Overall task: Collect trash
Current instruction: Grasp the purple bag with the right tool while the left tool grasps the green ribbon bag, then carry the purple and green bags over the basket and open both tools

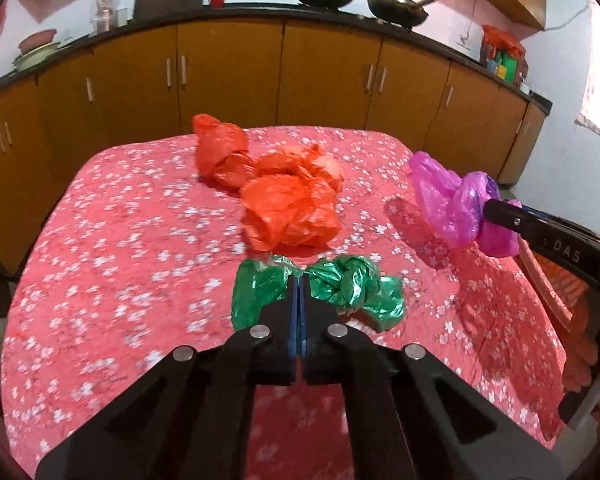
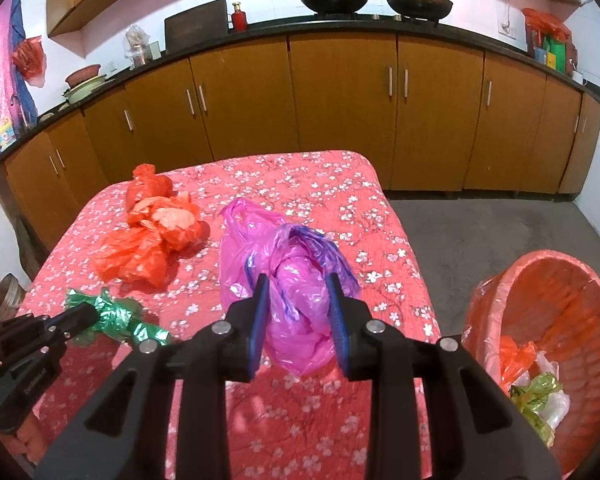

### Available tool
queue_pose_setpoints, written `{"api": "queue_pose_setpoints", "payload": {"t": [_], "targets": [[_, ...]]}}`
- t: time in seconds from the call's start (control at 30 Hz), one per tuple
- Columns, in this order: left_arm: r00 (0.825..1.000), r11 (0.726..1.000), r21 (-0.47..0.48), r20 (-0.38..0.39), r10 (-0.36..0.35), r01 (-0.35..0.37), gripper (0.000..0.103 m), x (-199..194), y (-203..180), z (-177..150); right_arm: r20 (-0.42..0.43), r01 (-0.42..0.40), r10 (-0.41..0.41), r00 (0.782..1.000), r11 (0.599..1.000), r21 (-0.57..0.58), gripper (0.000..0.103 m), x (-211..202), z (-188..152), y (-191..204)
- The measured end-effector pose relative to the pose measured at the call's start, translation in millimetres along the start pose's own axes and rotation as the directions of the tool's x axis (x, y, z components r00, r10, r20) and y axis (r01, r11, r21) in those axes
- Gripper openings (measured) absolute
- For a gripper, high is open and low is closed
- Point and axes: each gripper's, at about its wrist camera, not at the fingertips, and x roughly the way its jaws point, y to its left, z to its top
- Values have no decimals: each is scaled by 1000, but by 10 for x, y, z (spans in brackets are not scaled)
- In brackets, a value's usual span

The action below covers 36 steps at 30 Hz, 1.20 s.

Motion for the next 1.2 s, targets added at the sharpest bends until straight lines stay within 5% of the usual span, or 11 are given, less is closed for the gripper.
{"api": "queue_pose_setpoints", "payload": {"t": [0.53, 1.2], "targets": [[996, 993, -113, 66, 55, -47, 0, -465, 429, 18, 22, -34, 34, 999, 999, 3, 29, -439, -144, 123], [983, 998, -45, 177, 47, -40, 0, -683, 80, 390, 87, -38, 35, 996, 999, 34, 29, -813, -105, -66]]}}
